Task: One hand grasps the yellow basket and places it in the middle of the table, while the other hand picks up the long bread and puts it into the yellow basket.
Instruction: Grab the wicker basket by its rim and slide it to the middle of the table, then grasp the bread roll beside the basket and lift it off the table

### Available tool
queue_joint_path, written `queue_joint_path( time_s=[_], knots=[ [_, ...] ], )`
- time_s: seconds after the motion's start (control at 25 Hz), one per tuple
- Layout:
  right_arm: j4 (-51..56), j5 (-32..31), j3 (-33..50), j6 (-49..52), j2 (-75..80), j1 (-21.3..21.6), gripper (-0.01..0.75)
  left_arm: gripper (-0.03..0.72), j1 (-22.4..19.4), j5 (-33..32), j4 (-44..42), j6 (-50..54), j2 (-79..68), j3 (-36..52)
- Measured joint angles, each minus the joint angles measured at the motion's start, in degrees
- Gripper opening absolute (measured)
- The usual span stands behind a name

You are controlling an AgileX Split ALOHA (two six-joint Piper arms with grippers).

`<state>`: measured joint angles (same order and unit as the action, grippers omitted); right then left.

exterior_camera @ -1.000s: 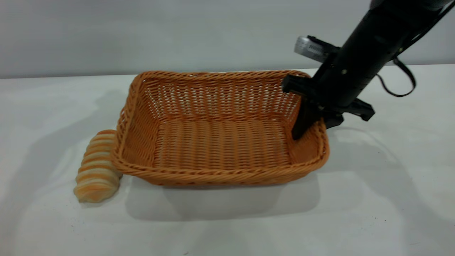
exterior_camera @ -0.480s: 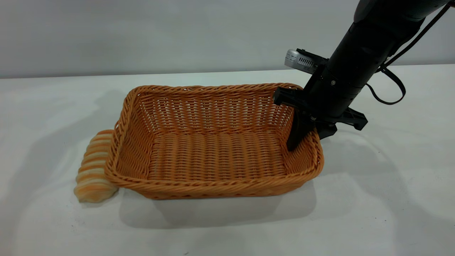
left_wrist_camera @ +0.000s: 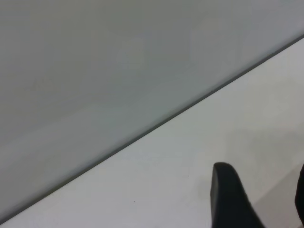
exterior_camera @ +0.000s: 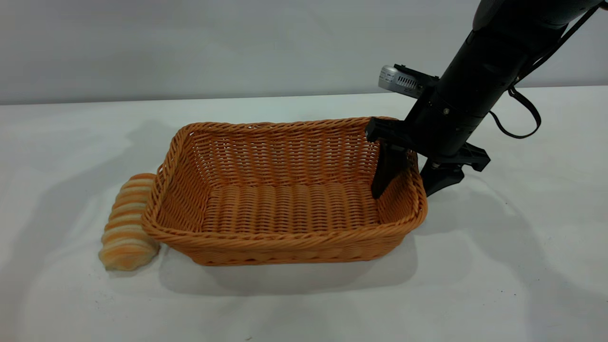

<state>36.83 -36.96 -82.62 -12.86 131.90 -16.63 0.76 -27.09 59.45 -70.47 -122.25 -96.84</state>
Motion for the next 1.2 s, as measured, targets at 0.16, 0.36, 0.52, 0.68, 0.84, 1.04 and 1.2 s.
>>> queue_joint_path(
  time_s=[0.16, 0.36, 0.52, 0.68, 0.84, 1.04, 1.2],
  knots=[
    [-2.06, 0.81, -0.08, -0.05, -0.37, 0.0, 0.561, 0.405, 0.0, 0.0, 0.0, 0.0, 0.0, 0.0],
    [-4.65, 0.75, -2.13, -0.07, -2.21, 0.86, 0.564, 0.405, 0.0, 0.0, -0.05, 0.0, 0.0, 0.0],
    [-6.25, 0.11, -3.03, -0.07, -5.76, 3.11, 0.564, 0.405, 0.0, -0.02, -0.1, 0.0, 0.0, 0.0],
    [-11.18, -0.81, -3.09, -0.01, -12.59, 5.87, 0.564, 0.405, 0.0, -0.02, -0.29, 0.79, 0.0, 0.0],
    [-18.34, -3.34, -3.09, -0.01, -22.49, 7.29, 0.544, 0.402, -0.13, -0.07, -3.82, 4.94, 0.0, 0.0],
    [-21.29, -4.9, 0.43, -0.3, -36.67, 7.36, 0.493, 0.38, -1.81, -2.57, -11.01, 12.77, -0.28, 0.0],
    [-21.36, -4.09, 10.01, -1.45, -49.06, 7.36, 0.477, 0.373, -3.19, -5.77, -13.23, 16.95, -3.24, -0.11]
  ],
)
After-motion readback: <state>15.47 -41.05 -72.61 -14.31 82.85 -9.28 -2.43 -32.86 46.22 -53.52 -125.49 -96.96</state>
